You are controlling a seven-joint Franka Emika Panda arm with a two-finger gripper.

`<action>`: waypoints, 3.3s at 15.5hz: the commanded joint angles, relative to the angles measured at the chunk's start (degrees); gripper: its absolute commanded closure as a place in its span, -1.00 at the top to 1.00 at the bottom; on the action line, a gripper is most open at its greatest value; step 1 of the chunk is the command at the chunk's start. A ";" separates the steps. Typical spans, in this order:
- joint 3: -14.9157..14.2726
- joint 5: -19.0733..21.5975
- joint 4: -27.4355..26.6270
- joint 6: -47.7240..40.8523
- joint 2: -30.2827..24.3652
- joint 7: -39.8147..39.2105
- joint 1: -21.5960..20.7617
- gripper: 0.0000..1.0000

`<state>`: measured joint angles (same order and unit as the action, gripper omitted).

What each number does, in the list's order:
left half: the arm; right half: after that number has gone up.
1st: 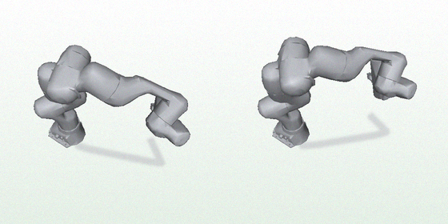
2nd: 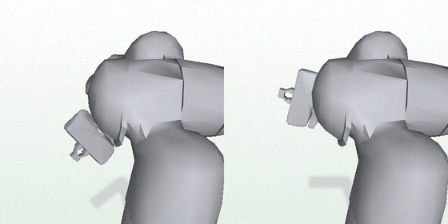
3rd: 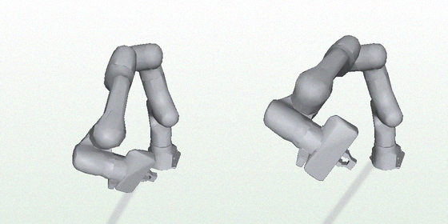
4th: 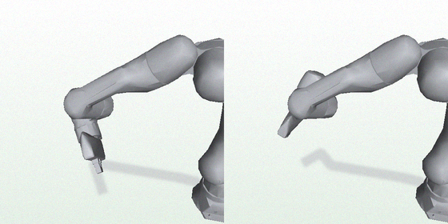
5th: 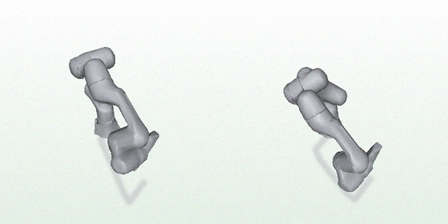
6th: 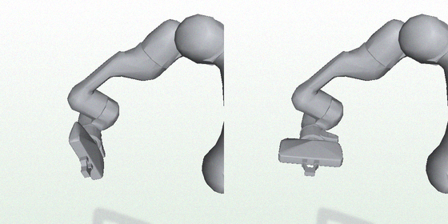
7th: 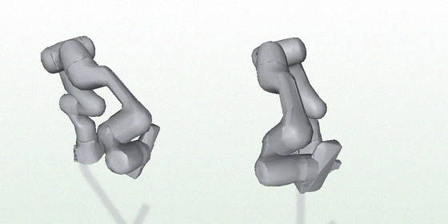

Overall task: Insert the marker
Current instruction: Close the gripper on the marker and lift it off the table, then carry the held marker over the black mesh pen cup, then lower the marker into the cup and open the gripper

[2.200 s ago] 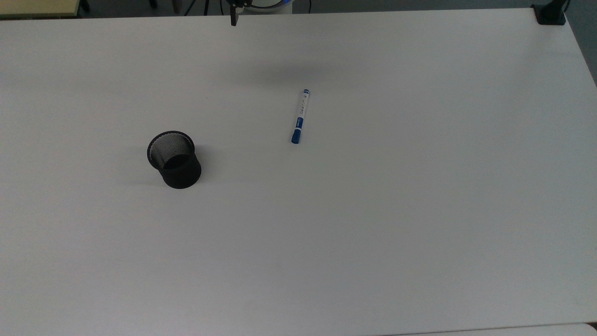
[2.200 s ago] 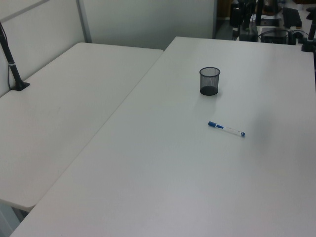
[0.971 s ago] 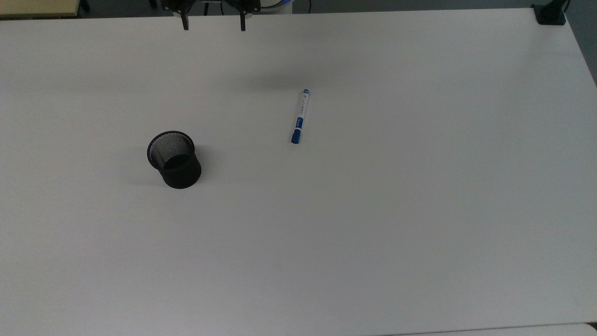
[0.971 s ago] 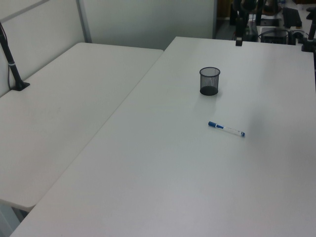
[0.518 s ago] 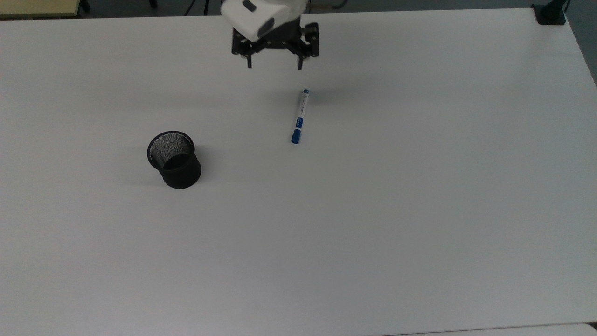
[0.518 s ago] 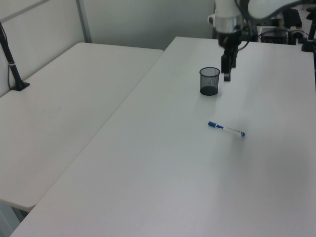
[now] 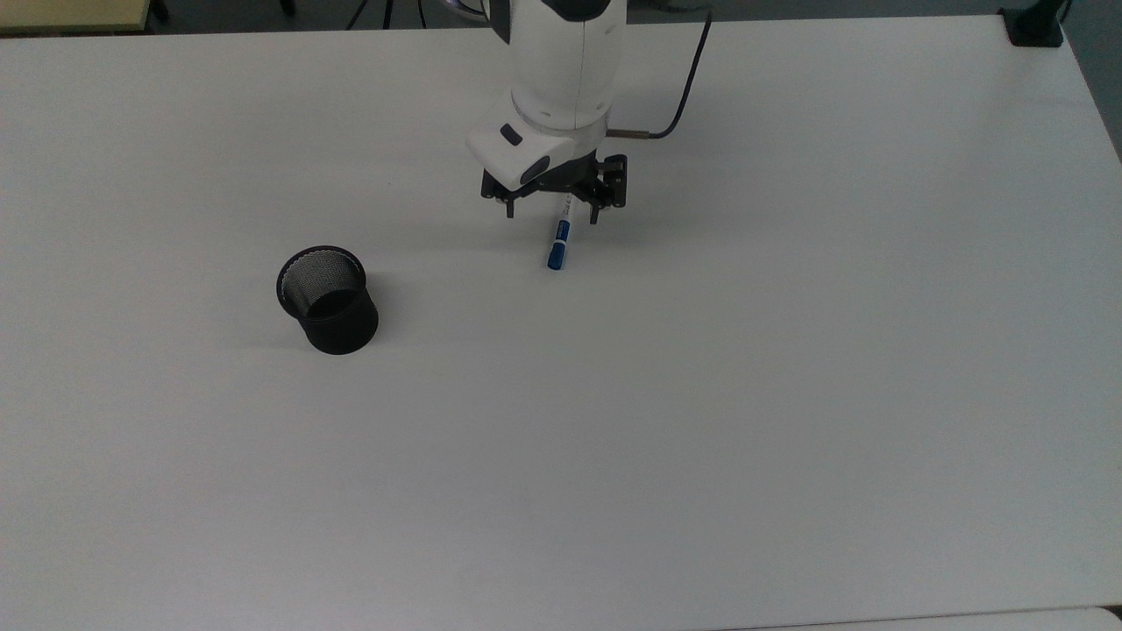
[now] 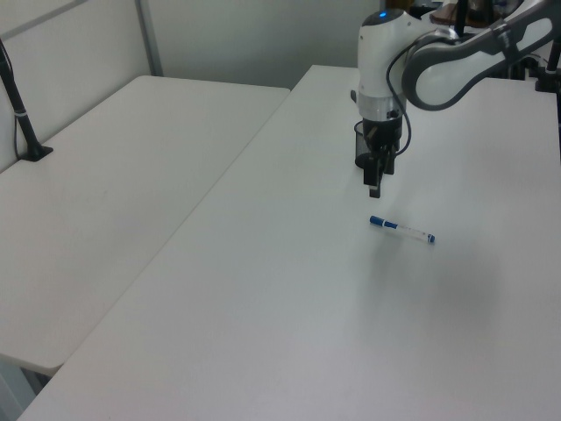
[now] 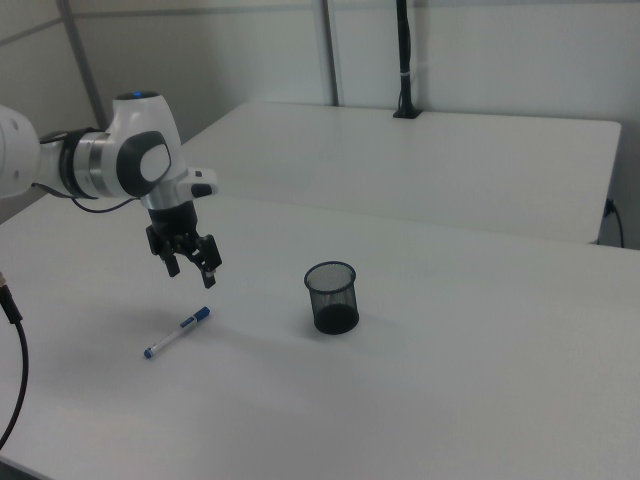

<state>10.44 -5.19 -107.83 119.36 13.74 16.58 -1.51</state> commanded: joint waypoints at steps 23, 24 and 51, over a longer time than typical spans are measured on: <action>-0.07 0.00 -3.62 10.11 1.21 9.35 2.04 -1.00; -0.07 0.00 -2.66 9.49 0.33 9.35 2.48 -1.00; -10.70 -1.32 -0.53 47.98 2.61 -12.18 12.67 -1.00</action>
<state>0.46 -5.77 -107.52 166.88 16.29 7.27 11.25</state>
